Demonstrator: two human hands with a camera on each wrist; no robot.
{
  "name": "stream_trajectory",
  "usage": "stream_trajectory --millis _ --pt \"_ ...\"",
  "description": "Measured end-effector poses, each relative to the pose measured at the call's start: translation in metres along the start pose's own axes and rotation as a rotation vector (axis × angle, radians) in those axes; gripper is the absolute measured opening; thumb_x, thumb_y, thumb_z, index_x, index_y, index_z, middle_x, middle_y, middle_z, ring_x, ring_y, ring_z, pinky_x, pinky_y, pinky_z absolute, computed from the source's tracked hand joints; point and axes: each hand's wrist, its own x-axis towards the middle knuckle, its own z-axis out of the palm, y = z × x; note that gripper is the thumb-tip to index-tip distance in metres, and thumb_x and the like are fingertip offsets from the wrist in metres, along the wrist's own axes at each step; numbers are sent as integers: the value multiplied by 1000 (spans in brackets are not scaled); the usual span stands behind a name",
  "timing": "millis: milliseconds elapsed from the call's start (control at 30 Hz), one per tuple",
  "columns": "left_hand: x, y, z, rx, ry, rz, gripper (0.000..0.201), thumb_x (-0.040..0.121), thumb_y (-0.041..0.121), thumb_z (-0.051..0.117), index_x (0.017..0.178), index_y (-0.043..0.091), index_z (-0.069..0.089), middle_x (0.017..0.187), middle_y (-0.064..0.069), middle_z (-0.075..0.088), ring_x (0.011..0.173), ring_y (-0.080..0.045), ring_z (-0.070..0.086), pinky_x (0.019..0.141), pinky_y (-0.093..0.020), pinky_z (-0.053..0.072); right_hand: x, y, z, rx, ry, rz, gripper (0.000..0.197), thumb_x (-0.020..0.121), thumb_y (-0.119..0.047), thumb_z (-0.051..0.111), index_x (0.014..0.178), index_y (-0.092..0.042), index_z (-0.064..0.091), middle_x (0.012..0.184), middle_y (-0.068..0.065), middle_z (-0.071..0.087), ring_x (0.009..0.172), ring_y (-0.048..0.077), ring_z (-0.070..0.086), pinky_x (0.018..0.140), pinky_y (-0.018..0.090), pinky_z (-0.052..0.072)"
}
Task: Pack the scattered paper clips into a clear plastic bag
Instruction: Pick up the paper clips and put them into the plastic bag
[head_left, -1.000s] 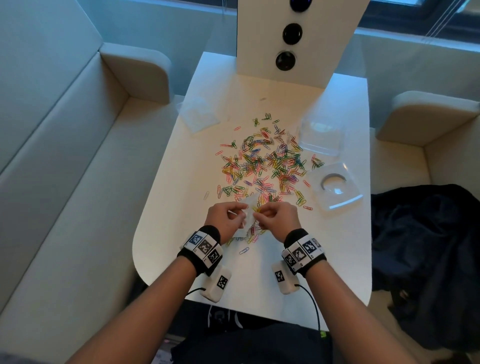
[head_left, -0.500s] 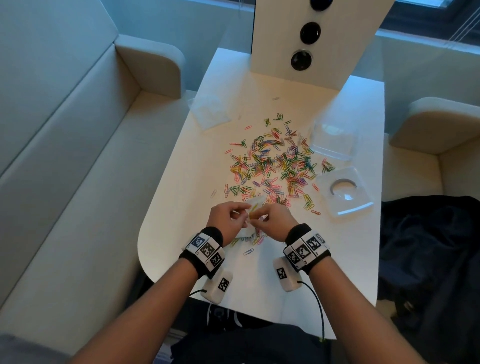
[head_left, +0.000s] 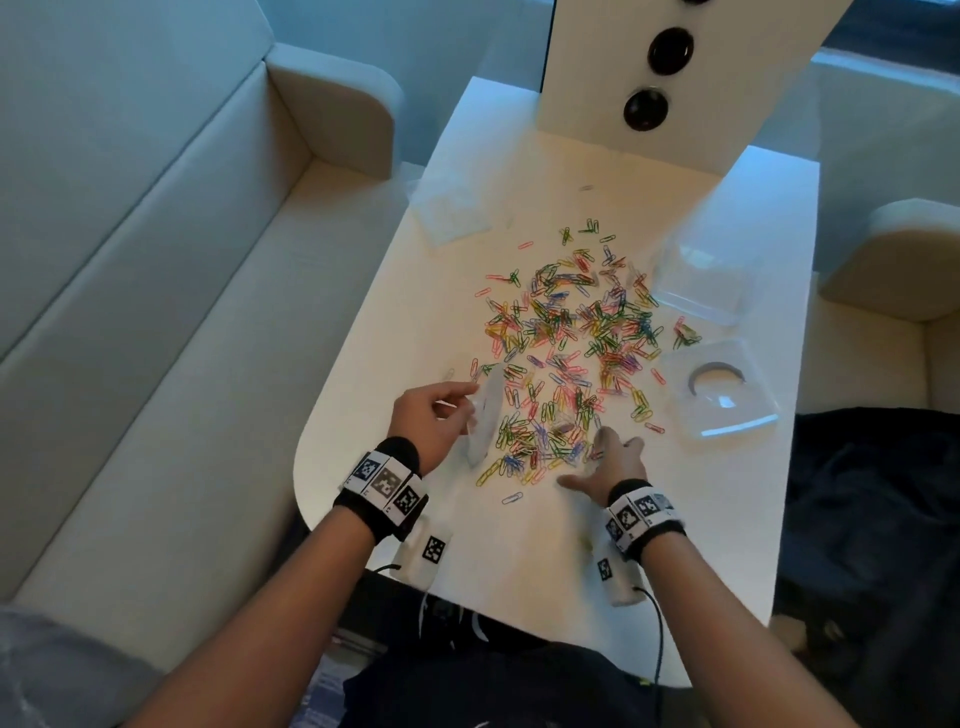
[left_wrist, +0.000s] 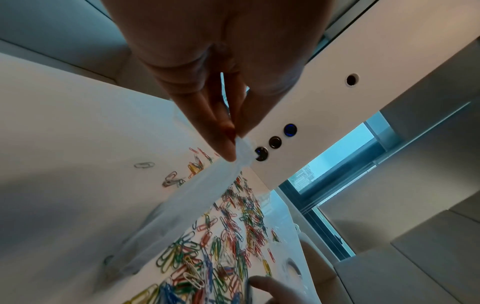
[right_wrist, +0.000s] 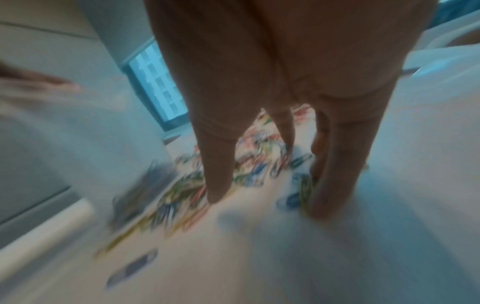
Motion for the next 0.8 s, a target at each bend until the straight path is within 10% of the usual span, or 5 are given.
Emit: stream_trajectory --millis 200,433,633,800 --pt "4 -4 -8 -17 17 -47 25 89 7 66 107 22 73 86 -4 74 79 -23 74 85 -43 60 -1 -27 31 -179 204 -269 50 80 -43 73 121 -22 53 125 7 44 112 28 49 85 38 53" --pt "7 3 3 9 -32 -38 27 89 7 65 100 30 72 83 -1 74 81 -23 74 87 -44 59 17 -18 18 26 203 -373 14 88 -14 66 90 -5 76 90 9 67 81 24 61 82 37 54" --pt "8 9 17 37 -97 -28 27 88 5 64 106 24 72 83 -2 73 80 -22 73 88 -44 59 10 -12 -16 915 -21 -94 25 78 -8 79 101 1 74 90 13 75 78 22 73 74 26 59" --pt "8 13 29 78 -149 -16 27 91 8 63 116 9 71 84 -5 74 71 -16 71 83 -33 60 -26 -56 -39 1363 -250 -252 19 83 2 69 102 3 70 98 13 74 90 22 71 79 27 58"
